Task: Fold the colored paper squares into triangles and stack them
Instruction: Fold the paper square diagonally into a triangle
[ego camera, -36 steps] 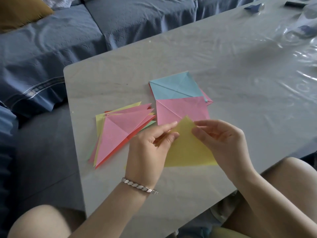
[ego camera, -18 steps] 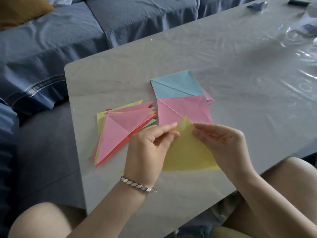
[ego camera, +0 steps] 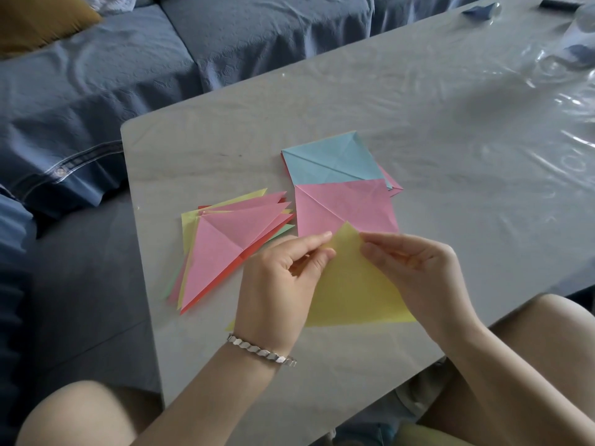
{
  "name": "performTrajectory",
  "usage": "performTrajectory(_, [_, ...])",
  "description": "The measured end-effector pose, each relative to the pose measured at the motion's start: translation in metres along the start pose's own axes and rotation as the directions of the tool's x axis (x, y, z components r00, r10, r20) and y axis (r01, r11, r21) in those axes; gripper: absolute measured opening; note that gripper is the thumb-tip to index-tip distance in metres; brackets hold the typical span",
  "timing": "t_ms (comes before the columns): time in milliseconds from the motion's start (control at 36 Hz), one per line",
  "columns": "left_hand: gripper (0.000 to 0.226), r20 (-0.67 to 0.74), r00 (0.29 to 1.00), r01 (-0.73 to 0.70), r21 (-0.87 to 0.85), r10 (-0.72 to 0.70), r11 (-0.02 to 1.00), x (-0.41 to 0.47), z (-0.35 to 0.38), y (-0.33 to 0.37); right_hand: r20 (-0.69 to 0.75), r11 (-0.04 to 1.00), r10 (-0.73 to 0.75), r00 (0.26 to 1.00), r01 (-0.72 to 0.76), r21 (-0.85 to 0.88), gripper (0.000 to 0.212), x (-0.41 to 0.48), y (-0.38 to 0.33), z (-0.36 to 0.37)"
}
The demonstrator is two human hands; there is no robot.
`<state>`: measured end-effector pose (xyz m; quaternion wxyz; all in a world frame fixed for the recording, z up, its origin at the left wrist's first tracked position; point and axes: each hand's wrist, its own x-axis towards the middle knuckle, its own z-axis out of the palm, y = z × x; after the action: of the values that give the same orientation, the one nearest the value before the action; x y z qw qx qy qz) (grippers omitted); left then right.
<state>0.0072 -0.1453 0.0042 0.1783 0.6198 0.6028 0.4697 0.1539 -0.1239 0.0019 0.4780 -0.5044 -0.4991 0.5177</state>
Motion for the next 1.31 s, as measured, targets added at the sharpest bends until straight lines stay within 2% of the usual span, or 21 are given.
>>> performTrajectory(222, [0.019, -0.008, 1.0, -0.012, 0.037, 0.012, 0.999, -0.001, 0.001, 0.0, 0.023, 1.0, 0.007, 1.0, -0.006, -0.012, 0.023, 0.001, 0.002, -0.002])
performTrajectory(333, [0.015, 0.047, 0.994, 0.101, 0.011, -0.101, 0.995, 0.0, 0.0, 0.0, 0.079, 0.993, -0.025, 0.997, 0.033, -0.113, 0.027, 0.006, 0.003, -0.006])
performTrajectory(389, [0.02, 0.104, 0.974, 0.203, -0.026, -0.2, 0.979, 0.003, 0.0, 0.0, 0.156, 0.967, -0.082, 0.984, 0.116, -0.228, 0.028, 0.011, 0.003, -0.009])
performTrajectory(472, [0.023, 0.24, 0.929, 0.304, -0.064, -0.281, 0.95, 0.007, -0.002, 0.0, 0.307, 0.879, -0.142, 0.941, 0.263, -0.398, 0.025, 0.02, 0.002, -0.014])
performTrajectory(528, [0.019, 0.32, 0.894, 0.37, -0.138, -0.312, 0.919, 0.009, -0.001, 0.0, 0.392, 0.805, -0.186, 0.901, 0.368, -0.464, 0.014, 0.026, 0.0, -0.015])
performTrajectory(611, [0.016, 0.316, 0.865, 0.466, -0.214, -0.39, 0.859, 0.011, 0.004, -0.006, 0.397, 0.568, -0.404, 0.824, 0.566, -0.598, 0.012, 0.036, 0.005, -0.014])
performTrajectory(667, [0.015, 0.261, 0.833, 0.547, -0.248, -0.488, 0.8, 0.013, 0.01, -0.019, 0.357, 0.465, -0.475, 0.804, 0.574, -0.674, 0.016, 0.04, 0.014, -0.012])
performTrajectory(722, [0.018, 0.183, 0.793, 0.609, -0.241, -0.581, 0.755, 0.015, 0.017, -0.035, 0.37, 0.47, -0.427, 0.825, 0.552, -0.689, 0.026, 0.038, 0.024, -0.009])
performTrajectory(806, [0.015, 0.08, 0.802, 0.597, -0.087, -0.591, 0.798, 0.014, 0.027, -0.058, 0.501, 0.477, -0.225, 0.836, 0.543, -0.691, 0.035, 0.025, 0.049, -0.005])
performTrajectory(861, [0.01, 0.049, 0.823, 0.565, 0.034, -0.566, 0.824, 0.013, 0.03, -0.065, 0.571, 0.431, -0.107, 0.814, 0.556, -0.711, 0.031, 0.013, 0.068, -0.004])
performTrajectory(944, [0.008, 0.014, 0.84, 0.532, 0.176, -0.542, 0.828, 0.011, 0.032, -0.074, 0.614, 0.334, -0.017, 0.789, 0.583, -0.74, 0.031, -0.002, 0.088, -0.005])
performTrajectory(1028, [0.01, 0.011, 0.834, 0.532, 0.249, -0.552, 0.809, 0.009, 0.033, -0.079, 0.567, 0.27, -0.016, 0.824, 0.55, -0.791, 0.048, -0.006, 0.094, -0.008])
performTrajectory(1139, [0.011, 0.008, 0.836, 0.527, 0.266, -0.549, 0.807, 0.008, 0.034, -0.083, 0.455, 0.201, 0.0, 0.89, 0.446, -0.872, 0.073, 0.007, 0.094, -0.011])
performTrajectory(1306, [0.011, 0.016, 0.843, 0.515, 0.262, -0.537, 0.816, 0.008, 0.033, -0.084, 0.313, 0.179, -0.055, 0.948, 0.317, -0.931, 0.051, 0.043, 0.098, -0.013])
